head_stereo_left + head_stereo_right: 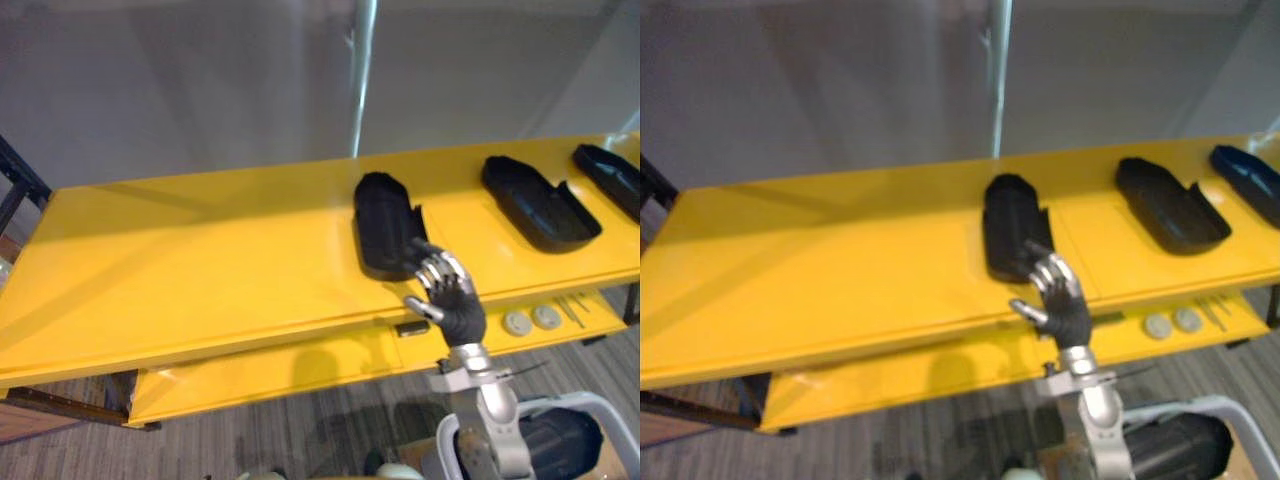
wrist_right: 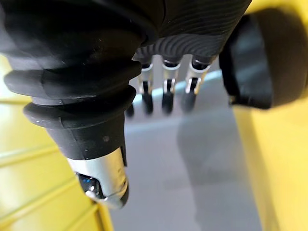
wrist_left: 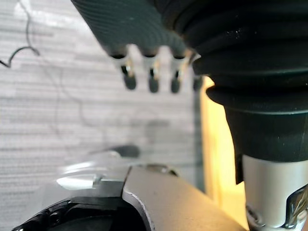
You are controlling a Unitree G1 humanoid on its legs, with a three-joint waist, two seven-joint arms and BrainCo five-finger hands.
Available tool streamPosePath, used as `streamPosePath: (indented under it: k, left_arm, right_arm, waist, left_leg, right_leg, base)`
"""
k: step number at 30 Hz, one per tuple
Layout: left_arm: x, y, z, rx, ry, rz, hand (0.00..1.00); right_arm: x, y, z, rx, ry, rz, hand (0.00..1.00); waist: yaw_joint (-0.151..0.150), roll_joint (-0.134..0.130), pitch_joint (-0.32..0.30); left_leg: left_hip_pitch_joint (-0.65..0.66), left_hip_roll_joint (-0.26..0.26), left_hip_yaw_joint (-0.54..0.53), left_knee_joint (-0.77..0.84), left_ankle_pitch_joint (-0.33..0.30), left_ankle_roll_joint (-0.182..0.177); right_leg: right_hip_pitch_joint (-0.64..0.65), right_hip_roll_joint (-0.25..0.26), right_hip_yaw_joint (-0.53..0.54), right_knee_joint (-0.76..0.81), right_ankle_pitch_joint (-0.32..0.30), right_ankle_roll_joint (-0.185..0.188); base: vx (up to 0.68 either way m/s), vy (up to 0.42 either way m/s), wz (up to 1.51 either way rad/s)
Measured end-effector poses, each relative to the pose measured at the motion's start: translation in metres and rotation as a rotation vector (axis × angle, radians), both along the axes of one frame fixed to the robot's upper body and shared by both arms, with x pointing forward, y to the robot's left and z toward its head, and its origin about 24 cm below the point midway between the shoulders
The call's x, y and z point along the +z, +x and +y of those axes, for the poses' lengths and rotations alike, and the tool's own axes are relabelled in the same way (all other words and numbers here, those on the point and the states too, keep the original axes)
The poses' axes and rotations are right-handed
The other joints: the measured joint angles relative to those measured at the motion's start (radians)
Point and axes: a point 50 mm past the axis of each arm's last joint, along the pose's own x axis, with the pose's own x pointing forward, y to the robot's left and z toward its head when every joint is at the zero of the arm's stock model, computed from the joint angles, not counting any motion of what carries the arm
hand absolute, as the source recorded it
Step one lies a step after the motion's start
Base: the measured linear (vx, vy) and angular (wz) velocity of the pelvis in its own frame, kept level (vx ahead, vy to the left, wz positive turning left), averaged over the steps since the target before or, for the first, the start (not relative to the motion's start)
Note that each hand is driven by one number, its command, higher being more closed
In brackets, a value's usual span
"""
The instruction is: Walk over and take plastic housings, then place them on the shelf
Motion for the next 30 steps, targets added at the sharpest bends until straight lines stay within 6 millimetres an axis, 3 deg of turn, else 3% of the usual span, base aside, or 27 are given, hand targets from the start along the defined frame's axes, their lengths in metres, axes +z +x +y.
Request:
streamPosePath:
  k: [8, 14, 23, 30]
  left_arm:
    - [-0.001, 0.002, -0.001, -0.062, 0.017, 0.011, 0.00]
    - [-0.001, 0.003, -0.005, -0.089, 0.019, 0.016, 0.00]
    - [-0.002, 0.004, -0.008, -0.129, 0.023, 0.019, 0.00]
    - [-0.002, 0.004, -0.008, -0.113, 0.015, 0.017, 0.00]
  right_arm:
    - [-0.012, -0.013, 0.024, 0.146, 0.016, 0.061, 1.00]
    - [-0.014, -0.017, 0.035, 0.139, -0.050, 0.108, 1.00]
    - [-0.028, -0.018, 0.030, 0.014, -0.165, 0.195, 1.00]
    - [-0.026, 0.002, 0.023, -0.102, -0.224, 0.183, 1.00]
  waist:
    - [-0.008, 0.007, -0.002]
    - [-0.013, 0.022, 0.004]
    - [-0.021, 0.037, -0.001]
    - [-0.021, 0.039, 0.001]
  left_leg:
    - [-0.002, 0.005, 0.020, 0.013, -0.016, -0.003]
    - [-0.003, 0.006, 0.040, 0.015, -0.018, -0.003]
    - [-0.019, 0.004, 0.040, 0.004, -0.018, -0.003]
    - [-0.022, 0.002, 0.029, 0.010, -0.017, -0.003]
  right_leg:
    - [-0.008, 0.004, 0.018, -0.004, 0.000, 0.000]
    - [-0.014, 0.004, 0.030, -0.008, 0.000, 0.001]
    - [-0.028, 0.005, 0.027, -0.020, 0.002, 0.002]
    - [-0.022, 0.002, 0.019, -0.021, 0.002, 0.003]
  base:
    - [0.02, -0.003, -0.08]
    - [-0.02, -0.001, -0.07]
    - [0.01, -0.004, 0.01]
    - [-0.01, -0.003, 0.04]
